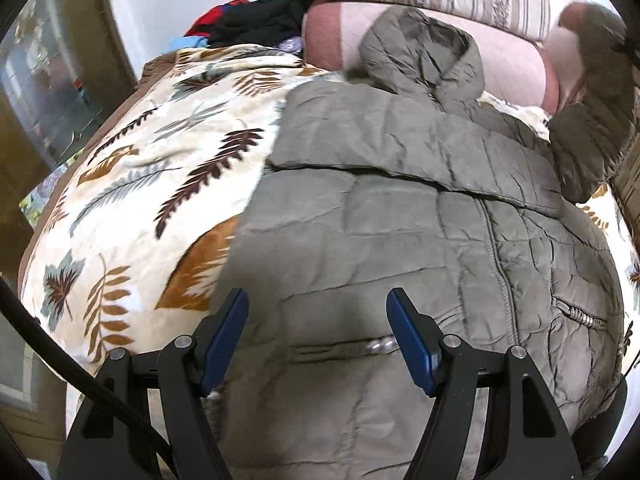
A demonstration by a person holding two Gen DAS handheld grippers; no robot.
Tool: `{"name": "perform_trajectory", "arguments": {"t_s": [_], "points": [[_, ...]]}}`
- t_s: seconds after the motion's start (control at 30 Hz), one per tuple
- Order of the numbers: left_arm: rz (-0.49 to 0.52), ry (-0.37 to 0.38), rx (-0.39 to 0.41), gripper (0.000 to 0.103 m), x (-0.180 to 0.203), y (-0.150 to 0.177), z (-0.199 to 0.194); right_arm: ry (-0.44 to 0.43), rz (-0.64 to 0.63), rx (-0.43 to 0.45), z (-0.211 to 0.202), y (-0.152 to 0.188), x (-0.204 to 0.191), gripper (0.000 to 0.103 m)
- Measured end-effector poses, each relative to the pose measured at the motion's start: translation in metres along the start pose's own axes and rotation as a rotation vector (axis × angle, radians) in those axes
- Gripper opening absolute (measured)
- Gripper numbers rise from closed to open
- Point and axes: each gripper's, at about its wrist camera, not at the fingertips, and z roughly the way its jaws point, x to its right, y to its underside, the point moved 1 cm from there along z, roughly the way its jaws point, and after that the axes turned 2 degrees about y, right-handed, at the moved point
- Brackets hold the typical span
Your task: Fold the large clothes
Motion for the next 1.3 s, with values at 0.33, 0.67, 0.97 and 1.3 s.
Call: {"name": "perform_trajectory", "arguments": {"t_s": [0.33, 0.67, 0.97, 1.3], "points": [[-0.110, 0.012, 0.035, 0.071, -0.058, 0.021, -0.014, -0.223, -0.261, -0.219, 0.055, 0.118, -0.213, 0.012], [-0.202, -0.001, 0.017, 0.071, -0.097, 0.033, -0.008, -0.092, -0.434, -0.429, 0.156, 0.259, -0.276, 0.021], [-0.196, 0.039, -0.012, 0.071, -0.089, 0.031, 0.008, -0.202, -0.626, -0.338, 0.086, 0.246, -0.280, 0.068], [-0.195, 0.006, -0.033, 0.071, -0.090, 0.030, 0.013, -0.108, -0.478, -0.458, 0.163, 0.257, -0.297, 0.039]]}}
